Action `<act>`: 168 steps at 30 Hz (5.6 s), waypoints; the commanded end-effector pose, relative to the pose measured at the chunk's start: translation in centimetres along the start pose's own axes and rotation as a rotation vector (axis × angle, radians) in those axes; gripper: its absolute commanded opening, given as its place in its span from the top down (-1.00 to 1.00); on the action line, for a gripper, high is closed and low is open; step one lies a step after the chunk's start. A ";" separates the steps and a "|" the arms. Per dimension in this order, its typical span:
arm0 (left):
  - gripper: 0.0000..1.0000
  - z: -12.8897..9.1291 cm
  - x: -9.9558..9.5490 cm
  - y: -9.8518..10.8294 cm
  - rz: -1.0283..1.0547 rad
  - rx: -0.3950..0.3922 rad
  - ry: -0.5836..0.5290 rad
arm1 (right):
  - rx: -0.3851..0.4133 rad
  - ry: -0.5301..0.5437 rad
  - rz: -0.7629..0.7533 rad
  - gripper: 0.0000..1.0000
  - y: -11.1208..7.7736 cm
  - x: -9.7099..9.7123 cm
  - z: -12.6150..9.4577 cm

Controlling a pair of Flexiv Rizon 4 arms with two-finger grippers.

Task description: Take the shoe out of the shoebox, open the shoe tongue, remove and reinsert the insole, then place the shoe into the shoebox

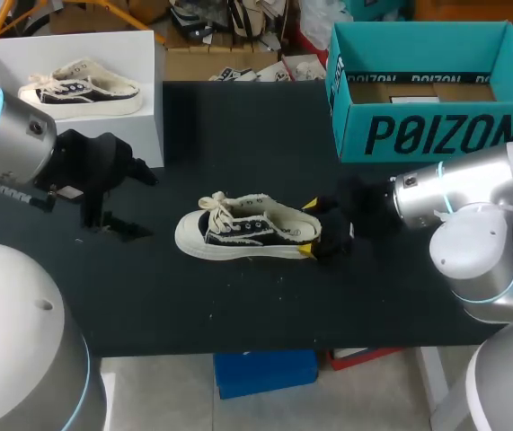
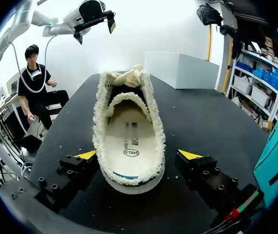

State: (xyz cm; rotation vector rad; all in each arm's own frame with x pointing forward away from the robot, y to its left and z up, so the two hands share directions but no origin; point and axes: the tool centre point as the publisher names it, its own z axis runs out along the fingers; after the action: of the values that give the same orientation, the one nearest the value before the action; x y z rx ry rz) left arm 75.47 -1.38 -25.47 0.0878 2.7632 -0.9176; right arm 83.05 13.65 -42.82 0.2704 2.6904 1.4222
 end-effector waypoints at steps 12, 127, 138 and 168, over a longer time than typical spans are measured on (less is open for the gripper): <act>-1.00 0.1 0.1 0.1 0.002 0.002 -0.004 | 0.016 -0.025 0.012 1.00 -0.9 -0.1 0.9; -1.00 16.2 -3.5 -8.6 -1.280 -0.991 -0.445 | 0.016 -0.025 0.012 1.00 -0.9 -0.1 0.9; -1.00 18.0 -4.0 -8.3 -1.262 -1.069 -0.529 | 0.016 -0.025 0.012 1.00 -0.9 -0.1 0.9; 0.00 19.1 -3.2 -4.7 -1.261 -1.144 -0.601 | 0.016 -0.025 0.012 1.00 -0.9 -0.1 0.9</act>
State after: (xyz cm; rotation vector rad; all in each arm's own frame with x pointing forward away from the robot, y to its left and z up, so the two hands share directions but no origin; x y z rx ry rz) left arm 81.88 -16.18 -37.07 -1.8267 2.0756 0.5826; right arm 82.92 13.63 -43.68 0.3009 2.6829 1.3960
